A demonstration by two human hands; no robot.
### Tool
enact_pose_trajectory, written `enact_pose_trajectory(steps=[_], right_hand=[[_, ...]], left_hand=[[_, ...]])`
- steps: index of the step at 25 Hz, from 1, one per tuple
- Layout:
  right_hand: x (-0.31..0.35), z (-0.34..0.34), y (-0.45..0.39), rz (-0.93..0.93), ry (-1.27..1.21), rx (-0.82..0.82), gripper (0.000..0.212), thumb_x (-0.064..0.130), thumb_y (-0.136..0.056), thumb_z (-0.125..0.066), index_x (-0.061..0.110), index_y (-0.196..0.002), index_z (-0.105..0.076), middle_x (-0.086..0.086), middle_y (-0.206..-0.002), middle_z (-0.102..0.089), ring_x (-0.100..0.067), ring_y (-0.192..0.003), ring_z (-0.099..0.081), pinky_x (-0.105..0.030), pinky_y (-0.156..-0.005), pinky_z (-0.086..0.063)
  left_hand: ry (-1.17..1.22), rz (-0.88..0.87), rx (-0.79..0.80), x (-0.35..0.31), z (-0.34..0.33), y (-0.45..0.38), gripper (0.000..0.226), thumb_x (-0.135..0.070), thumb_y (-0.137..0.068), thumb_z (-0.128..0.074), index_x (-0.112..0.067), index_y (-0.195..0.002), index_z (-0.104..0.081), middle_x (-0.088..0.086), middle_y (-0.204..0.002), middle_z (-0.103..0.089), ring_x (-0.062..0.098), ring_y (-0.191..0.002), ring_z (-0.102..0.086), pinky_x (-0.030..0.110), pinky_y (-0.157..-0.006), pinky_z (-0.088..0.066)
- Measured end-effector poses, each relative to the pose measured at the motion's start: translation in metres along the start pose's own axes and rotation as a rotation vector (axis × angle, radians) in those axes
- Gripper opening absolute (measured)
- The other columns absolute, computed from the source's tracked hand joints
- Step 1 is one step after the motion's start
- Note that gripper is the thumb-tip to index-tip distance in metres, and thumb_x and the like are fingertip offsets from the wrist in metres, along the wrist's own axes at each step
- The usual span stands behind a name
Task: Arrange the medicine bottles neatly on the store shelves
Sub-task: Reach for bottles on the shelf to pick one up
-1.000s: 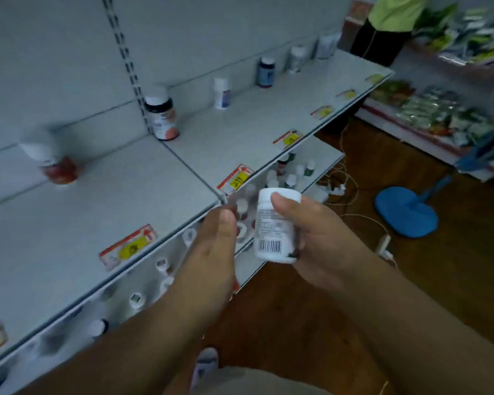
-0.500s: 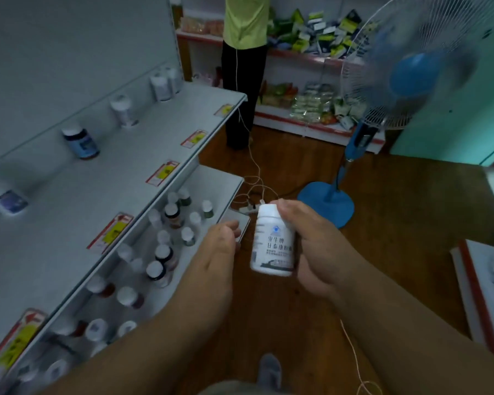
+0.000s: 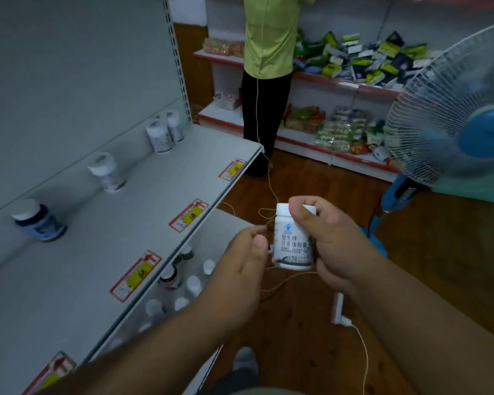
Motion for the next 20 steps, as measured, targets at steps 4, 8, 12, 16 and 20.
enact_pose_trajectory(steps=[4, 8, 12, 16, 20], right_hand=[[0.043, -0.005, -0.086, 0.071, 0.09, 0.048, 0.053, 0.052, -0.062, -0.072, 0.025, -0.107, -0.064, -0.004, -0.094, -0.072, -0.023, -0.087, -0.071, -0.045, -0.076, -0.059], [0.071, -0.022, -0.165, 0.087, 0.13, 0.171, 0.049, 0.045, -0.071, -0.069, 0.023, -0.113, -0.06, -0.002, -0.098, -0.072, -0.017, -0.087, -0.073, -0.035, -0.072, -0.059], [0.079, -0.043, -0.256, 0.128, 0.368, 0.334, 0.039, 0.039, -0.086, -0.07, 0.029, -0.12, -0.055, 0.005, -0.111, -0.064, -0.012, -0.095, -0.067, -0.02, -0.067, -0.056], [0.079, -0.084, -0.34, 0.251, 0.617, 0.598, 0.045, 0.034, -0.082, -0.078, 0.033, -0.119, -0.052, 0.016, -0.111, -0.061, -0.005, -0.098, -0.062, -0.017, -0.075, -0.053], [0.066, -0.13, -0.386, 0.354, 0.852, 0.804, 0.048, 0.029, -0.079, -0.081, 0.033, -0.118, -0.052, 0.017, -0.106, -0.058, -0.005, -0.099, -0.058, -0.019, -0.077, -0.047]], left_hand=[[-0.154, -0.017, -0.063, -0.018, 0.022, -0.078, 0.054, -0.069, -0.086, -0.015, -0.048, -0.129, -0.04, -0.037, -0.109, -0.047, -0.031, -0.099, -0.04, -0.005, -0.069, -0.034], [-0.174, -0.136, -0.258, -0.023, 0.048, -0.142, 0.042, -0.059, -0.094, -0.03, -0.038, -0.125, -0.05, -0.023, -0.119, -0.055, -0.012, -0.111, -0.049, -0.002, -0.085, -0.032], [-0.44, 0.047, -0.419, 0.004, 0.078, -0.197, 0.068, -0.069, -0.09, -0.02, -0.03, -0.142, -0.039, -0.013, -0.139, -0.045, 0.006, -0.127, -0.042, 0.025, -0.108, -0.034], [-0.778, 0.256, -0.583, 0.033, 0.104, -0.241, 0.077, -0.074, -0.088, -0.021, -0.026, -0.147, -0.033, -0.001, -0.151, -0.036, 0.019, -0.136, -0.036, 0.037, -0.112, -0.03], [-0.953, 0.554, -0.684, 0.063, 0.124, -0.264, 0.073, -0.07, -0.09, -0.031, -0.028, -0.149, -0.027, 0.003, -0.156, -0.028, 0.025, -0.143, -0.027, 0.044, -0.115, -0.023]])
Point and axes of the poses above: each hand's wrist, its own y-axis away from the middle knuckle, its own z-axis out of the back of the hand, x = y × z, the point moved 2 cm from there along -y, towards the middle knuckle
